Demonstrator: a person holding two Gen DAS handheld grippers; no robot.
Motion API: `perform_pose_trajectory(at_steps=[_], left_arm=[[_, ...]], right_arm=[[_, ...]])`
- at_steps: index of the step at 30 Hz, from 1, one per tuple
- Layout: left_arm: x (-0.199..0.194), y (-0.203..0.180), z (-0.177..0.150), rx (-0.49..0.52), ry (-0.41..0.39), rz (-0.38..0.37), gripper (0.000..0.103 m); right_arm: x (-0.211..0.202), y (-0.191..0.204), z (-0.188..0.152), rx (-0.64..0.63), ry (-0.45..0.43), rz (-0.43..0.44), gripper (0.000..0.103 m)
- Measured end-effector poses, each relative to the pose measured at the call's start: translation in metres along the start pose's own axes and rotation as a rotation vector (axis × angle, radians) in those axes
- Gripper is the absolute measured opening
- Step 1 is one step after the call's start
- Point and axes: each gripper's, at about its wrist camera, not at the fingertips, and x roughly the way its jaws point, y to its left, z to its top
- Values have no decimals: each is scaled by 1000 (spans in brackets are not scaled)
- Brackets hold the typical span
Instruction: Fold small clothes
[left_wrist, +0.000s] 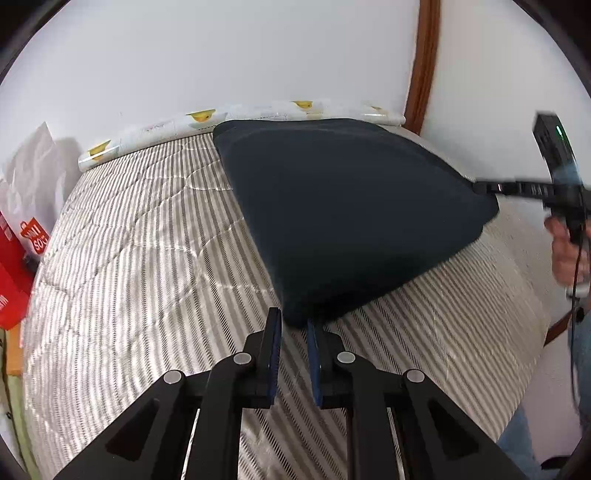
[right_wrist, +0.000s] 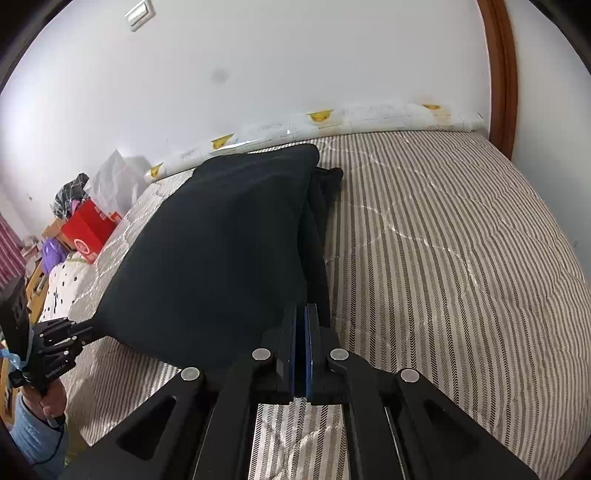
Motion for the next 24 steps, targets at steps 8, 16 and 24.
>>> perform_pose_trajectory(at_steps=[8,16,24], left_arm=[[-15,25,25,-100,-61,-23,42],[12,39,48,-136,-45,-36,46],[32,44,47,-180,-20,-118,48]], right_arm=[[32,4,74,-18,-15,-59,41],[109,-23,127,149,110,2,41],[108,-32,139,95,51,94,2]])
